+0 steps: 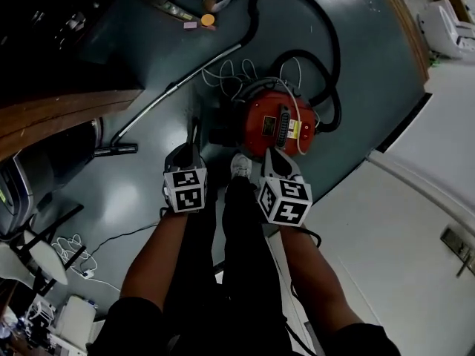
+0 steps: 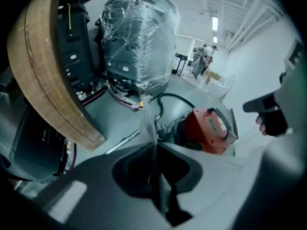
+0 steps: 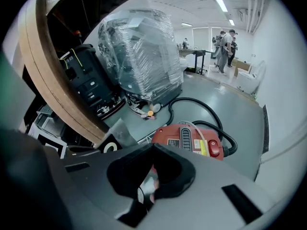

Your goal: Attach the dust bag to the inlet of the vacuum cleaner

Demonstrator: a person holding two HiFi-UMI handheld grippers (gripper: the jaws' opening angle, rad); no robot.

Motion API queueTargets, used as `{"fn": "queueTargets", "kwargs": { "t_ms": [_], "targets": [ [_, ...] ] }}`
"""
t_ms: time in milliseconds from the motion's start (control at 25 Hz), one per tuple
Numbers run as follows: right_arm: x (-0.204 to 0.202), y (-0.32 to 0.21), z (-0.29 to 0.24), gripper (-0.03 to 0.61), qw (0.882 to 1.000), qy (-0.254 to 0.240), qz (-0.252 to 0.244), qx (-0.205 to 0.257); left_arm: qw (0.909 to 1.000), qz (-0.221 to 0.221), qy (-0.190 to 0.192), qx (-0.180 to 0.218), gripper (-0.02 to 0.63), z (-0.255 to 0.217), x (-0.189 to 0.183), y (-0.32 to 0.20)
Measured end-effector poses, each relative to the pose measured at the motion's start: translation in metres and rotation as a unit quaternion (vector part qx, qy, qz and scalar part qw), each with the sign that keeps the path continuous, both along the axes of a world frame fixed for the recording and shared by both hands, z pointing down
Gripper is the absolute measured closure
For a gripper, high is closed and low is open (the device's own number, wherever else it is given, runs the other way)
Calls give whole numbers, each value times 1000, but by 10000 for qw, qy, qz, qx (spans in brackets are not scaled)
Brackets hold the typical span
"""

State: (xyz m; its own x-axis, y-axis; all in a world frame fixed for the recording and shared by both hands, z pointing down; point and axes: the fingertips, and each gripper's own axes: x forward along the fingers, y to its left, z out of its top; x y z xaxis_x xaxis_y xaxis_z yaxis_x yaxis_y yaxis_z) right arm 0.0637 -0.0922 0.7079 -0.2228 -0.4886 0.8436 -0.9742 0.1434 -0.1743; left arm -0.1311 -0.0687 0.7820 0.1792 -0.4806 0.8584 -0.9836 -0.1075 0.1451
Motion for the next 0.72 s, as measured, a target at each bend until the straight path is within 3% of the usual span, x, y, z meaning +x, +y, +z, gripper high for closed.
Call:
{"fn": "queueTargets", "kwargs": {
  "t_ms": [280,480,640,720],
  "targets": [
    [29,-4,35,580,9995,249,188,100,9993,-293,229,-75,594,50,7,16],
    [58,-11,58,574,9982,554,154,188,9993,-194,281,-174,592,67,17,16],
    [65,-15,77,427,9985,512,211,32,9996,-71,221,-163,592,68,19,10],
    [63,-14,87,405,9986,477,166,-135,9997,-85,178,-162,592,69,20,9]
  ]
}}
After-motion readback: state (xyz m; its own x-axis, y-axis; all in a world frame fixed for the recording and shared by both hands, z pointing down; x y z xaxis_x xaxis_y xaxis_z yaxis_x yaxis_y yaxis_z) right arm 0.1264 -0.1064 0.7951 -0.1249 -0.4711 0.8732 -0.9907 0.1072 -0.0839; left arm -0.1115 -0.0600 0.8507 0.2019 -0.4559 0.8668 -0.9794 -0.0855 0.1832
